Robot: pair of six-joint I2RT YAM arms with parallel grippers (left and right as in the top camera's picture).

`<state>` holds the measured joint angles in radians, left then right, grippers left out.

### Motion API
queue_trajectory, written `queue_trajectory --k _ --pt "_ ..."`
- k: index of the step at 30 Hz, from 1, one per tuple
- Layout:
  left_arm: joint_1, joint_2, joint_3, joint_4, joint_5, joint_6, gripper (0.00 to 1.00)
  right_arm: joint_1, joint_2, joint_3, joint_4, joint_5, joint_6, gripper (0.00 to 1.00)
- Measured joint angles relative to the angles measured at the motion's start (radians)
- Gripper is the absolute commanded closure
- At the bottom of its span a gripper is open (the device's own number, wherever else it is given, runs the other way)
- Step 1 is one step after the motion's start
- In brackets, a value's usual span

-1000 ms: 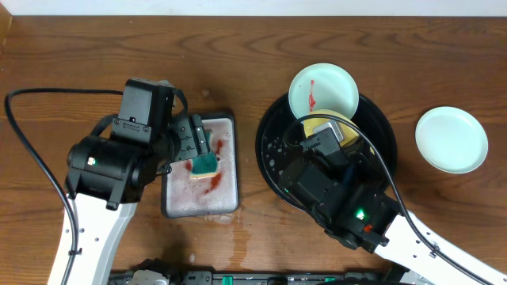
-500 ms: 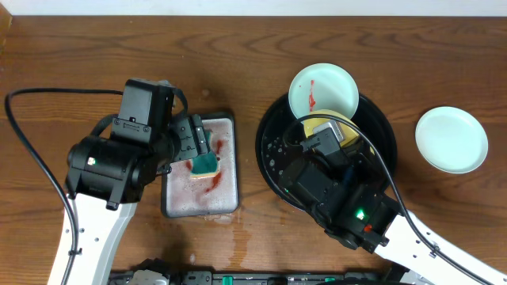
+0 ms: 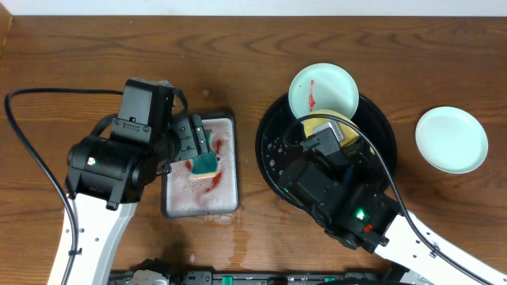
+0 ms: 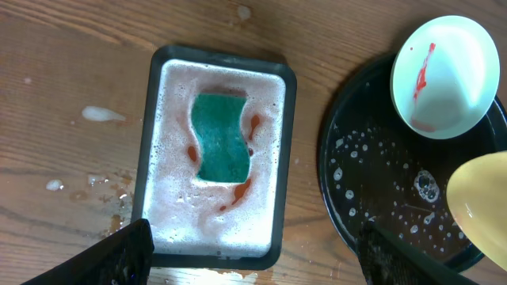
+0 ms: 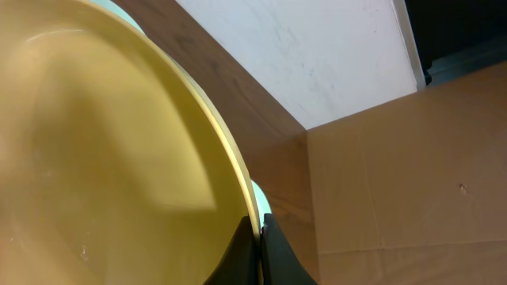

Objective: Clean dirty plates on tray and stack at the side
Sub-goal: 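Lift the yellow plate by its rim with the right gripper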

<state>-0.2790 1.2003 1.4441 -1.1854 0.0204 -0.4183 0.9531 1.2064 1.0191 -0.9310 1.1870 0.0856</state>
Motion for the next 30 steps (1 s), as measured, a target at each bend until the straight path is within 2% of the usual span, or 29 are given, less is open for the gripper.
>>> queue_trajectory --k 30 --pt "0.000 0.000 0.000 0.000 0.000 0.000 0.17 0.000 0.000 0.000 0.000 0.027 -0.008 0.99"
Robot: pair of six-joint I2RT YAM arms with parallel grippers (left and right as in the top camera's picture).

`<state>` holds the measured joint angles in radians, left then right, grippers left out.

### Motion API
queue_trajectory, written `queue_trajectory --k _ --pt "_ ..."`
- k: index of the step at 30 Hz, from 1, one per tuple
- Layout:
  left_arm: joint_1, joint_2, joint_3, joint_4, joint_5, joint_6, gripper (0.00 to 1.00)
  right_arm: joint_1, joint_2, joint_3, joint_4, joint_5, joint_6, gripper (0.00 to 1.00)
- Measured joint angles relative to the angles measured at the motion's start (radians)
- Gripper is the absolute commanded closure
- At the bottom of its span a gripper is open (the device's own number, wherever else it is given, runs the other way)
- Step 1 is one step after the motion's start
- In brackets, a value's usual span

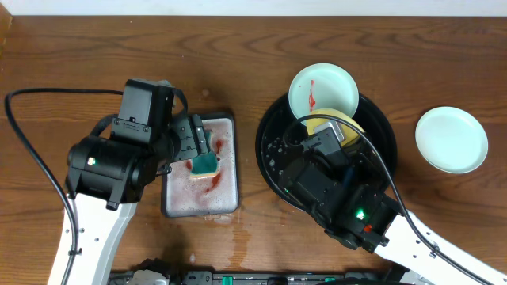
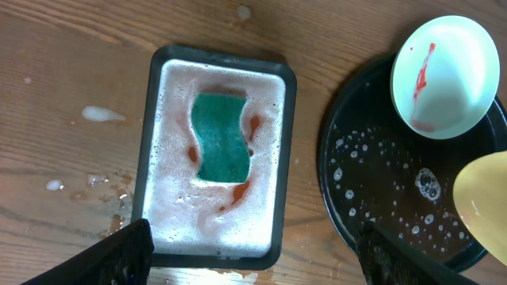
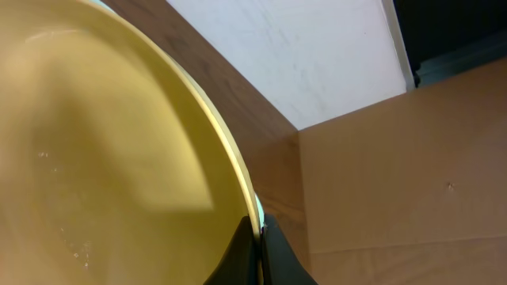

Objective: Clean dirty plates on tray and stack at the side
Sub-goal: 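Lift the yellow plate by its rim with the right gripper, then carry the yellow plate right and set it on the pale green plate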

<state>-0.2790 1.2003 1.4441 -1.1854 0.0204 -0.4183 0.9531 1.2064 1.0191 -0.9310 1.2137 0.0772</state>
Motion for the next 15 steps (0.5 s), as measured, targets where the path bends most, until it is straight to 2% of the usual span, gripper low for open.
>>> queue_trajectory --k 7,15 --pt "0.000 0.000 0.000 0.000 0.000 0.000 0.17 -0.026 0.000 0.000 0.040 0.153 -0.068 0.99" --pt "0.000 0.000 0.000 0.000 0.000 0.000 0.17 0.005 0.000 0.000 0.067 0.038 -0.140 0.99"
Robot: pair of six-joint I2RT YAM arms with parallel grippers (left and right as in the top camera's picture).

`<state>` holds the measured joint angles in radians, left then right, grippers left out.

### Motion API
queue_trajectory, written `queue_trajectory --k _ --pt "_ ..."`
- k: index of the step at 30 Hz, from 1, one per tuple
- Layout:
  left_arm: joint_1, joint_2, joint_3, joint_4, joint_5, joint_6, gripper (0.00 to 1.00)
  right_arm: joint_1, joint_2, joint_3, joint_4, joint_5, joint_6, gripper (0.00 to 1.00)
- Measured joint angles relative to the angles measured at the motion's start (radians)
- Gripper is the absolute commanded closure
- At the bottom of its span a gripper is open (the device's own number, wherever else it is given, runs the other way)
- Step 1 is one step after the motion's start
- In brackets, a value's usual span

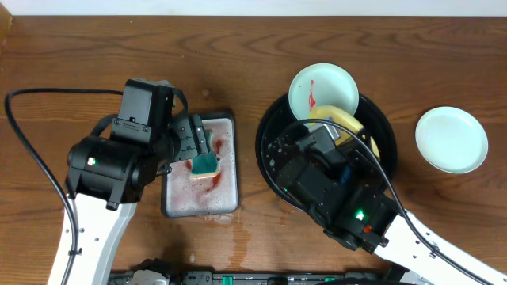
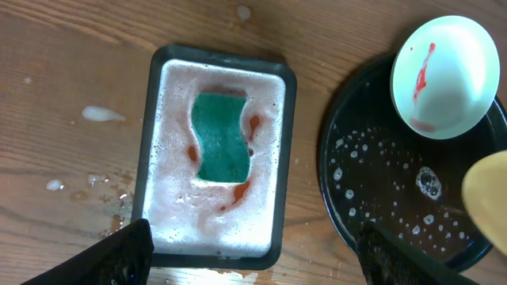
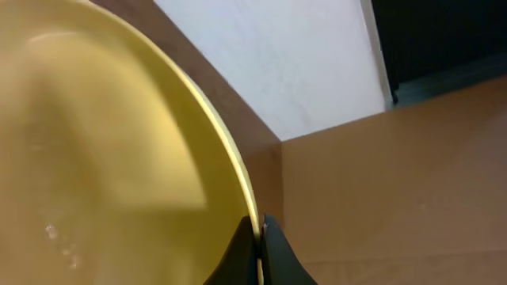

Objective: Clean dirty plates on tray and stack at the side
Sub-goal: 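Carry the yellow plate right and set it on the pale green plate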

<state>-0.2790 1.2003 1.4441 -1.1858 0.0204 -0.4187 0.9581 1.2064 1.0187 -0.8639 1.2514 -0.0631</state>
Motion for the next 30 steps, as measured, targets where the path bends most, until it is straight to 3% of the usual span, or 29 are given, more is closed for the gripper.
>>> queue_trajectory --k 10,16,22,30 --pt "0.000 0.000 0.000 0.000 0.000 0.000 0.17 -0.017 0.000 0.000 0.050 -0.021 -0.027 0.99" --pt "0.000 0.000 0.000 0.000 0.000 0.000 0.17 -0.155 0.000 0.000 -0.003 -0.388 0.249 0.99" --pt "0.000 0.000 0.000 0.000 0.000 0.000 0.17 -0.441 0.000 -0.001 0.006 -0.775 0.402 0.99" --pt "0.000 0.000 0.000 0.000 0.000 0.000 0.17 -1.168 0.036 0.000 0.067 -1.253 0.372 0.99"
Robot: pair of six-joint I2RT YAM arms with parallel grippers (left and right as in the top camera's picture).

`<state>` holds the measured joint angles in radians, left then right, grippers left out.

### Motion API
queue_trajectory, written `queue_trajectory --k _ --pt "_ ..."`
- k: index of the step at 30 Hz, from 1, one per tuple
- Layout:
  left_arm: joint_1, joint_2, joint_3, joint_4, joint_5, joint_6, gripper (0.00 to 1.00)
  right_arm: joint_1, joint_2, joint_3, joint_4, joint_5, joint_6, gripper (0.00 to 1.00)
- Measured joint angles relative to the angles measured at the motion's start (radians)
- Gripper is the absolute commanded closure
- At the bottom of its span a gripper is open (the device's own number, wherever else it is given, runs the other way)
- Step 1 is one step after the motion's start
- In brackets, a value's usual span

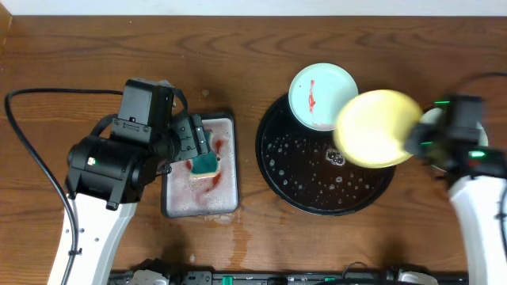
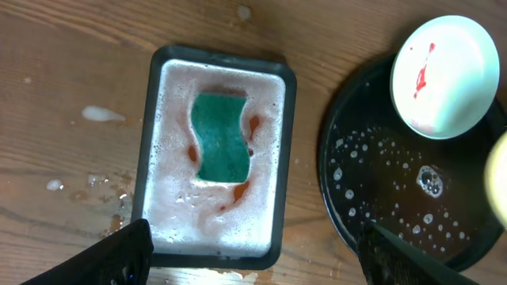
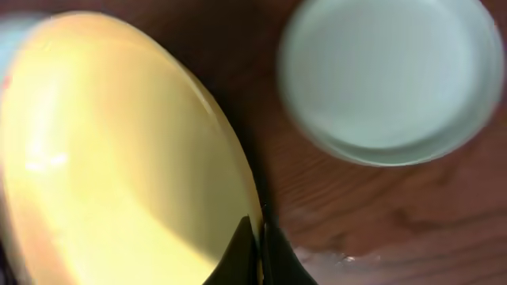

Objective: Clean dirty plates on tray and stack at the side
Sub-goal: 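Carry the yellow plate right and set it on the pale green plate, then pull the last pale green plate to the black tray center with right gripper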

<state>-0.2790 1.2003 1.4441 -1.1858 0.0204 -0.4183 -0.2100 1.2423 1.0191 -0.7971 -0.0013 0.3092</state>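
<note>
My right gripper is shut on the rim of a yellow plate, held above the right side of the round black tray. A pale green plate streaked with red rests on the tray's far edge. A clean pale plate lies on the table to the right, mostly hidden by my right arm overhead. My left gripper hangs open over the soapy black basin, where the green sponge lies in foam.
Soap suds and water drops dot the tray floor. Foam splashes lie on the wood left of the basin. A black cable loops along the left edge of the table.
My right arm has moved from over the tray's middle to the right edge of the table. The yellow plate now hangs over the tray's right side, near the clean pale plate. Left arm unchanged.
Throughout, my left gripper stayed open above the basin with the sponge lying in the foam. My right gripper held the yellow plate by its rim over the tray, tilted up, shifting slightly. Now the plate is held out toward the clean plate on the right.
</note>
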Motion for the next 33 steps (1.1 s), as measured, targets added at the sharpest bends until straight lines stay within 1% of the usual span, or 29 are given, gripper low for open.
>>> queue_trajectory --k 1,4,7,10,11,12,13,14,16,18,21,24,27,29,31,32,33 --pt "0.000 0.000 0.000 -0.001 0.000 0.000 0.17 -0.096 0.023 0.000 0.022 -0.057 -0.003 0.99" --pt "0.000 0.000 0.000 0.000 0.000 0.000 0.17 -0.310 0.104 0.001 0.083 -0.183 -0.007 0.99" --pt "0.000 0.000 0.000 0.000 0.000 0.000 0.17 -0.482 0.200 0.001 0.124 -0.257 0.000 0.99" --pt "0.000 0.000 0.000 0.000 0.000 0.000 0.17 -0.581 0.278 0.001 0.146 -0.291 0.008 0.99" --pt "0.000 0.000 0.000 0.000 0.000 0.000 0.17 -0.603 0.302 0.001 0.151 -0.299 0.011 0.95" --pt "0.000 0.000 0.000 0.000 0.000 0.000 0.17 -0.614 0.318 0.001 0.155 -0.303 0.014 0.87" --pt "0.000 0.000 0.000 0.000 0.000 0.000 0.17 -0.623 0.335 0.001 0.159 -0.306 0.022 0.72" --pt "0.000 0.000 0.000 0.000 0.000 0.000 0.17 -0.626 0.350 0.001 0.170 -0.305 0.021 0.64" --pt "0.000 0.000 0.000 0.000 0.000 0.000 0.17 -0.626 0.367 0.001 0.190 -0.301 0.025 0.57" --pt "0.000 0.000 0.000 0.000 0.000 0.000 0.17 -0.626 0.372 0.001 0.209 -0.310 0.023 0.54" --pt "0.000 0.000 0.000 0.000 0.000 0.000 0.17 -0.621 0.364 0.001 0.247 -0.404 0.018 0.56" --pt "0.000 0.000 0.000 0.000 0.000 0.000 0.17 -0.573 0.324 0.001 0.232 -0.520 -0.008 0.57" --pt "0.000 0.000 0.000 0.000 0.000 0.000 0.17 -0.451 0.257 0.002 0.180 -0.597 -0.067 0.56" --pt "0.000 0.000 0.000 0.000 0.000 0.000 0.17 -0.319 0.214 0.003 0.161 -0.621 -0.131 0.56" --pt "0.000 0.000 0.000 0.000 0.000 0.000 0.17 -0.182 0.197 0.008 0.158 -0.614 -0.190 0.56" --pt "0.000 0.000 0.000 0.000 0.000 0.000 0.17 -0.151 0.196 0.008 0.159 -0.602 -0.203 0.57" --pt "0.000 0.000 0.000 0.000 0.000 0.000 0.17 -0.060 0.199 0.008 0.172 -0.571 -0.240 0.57"
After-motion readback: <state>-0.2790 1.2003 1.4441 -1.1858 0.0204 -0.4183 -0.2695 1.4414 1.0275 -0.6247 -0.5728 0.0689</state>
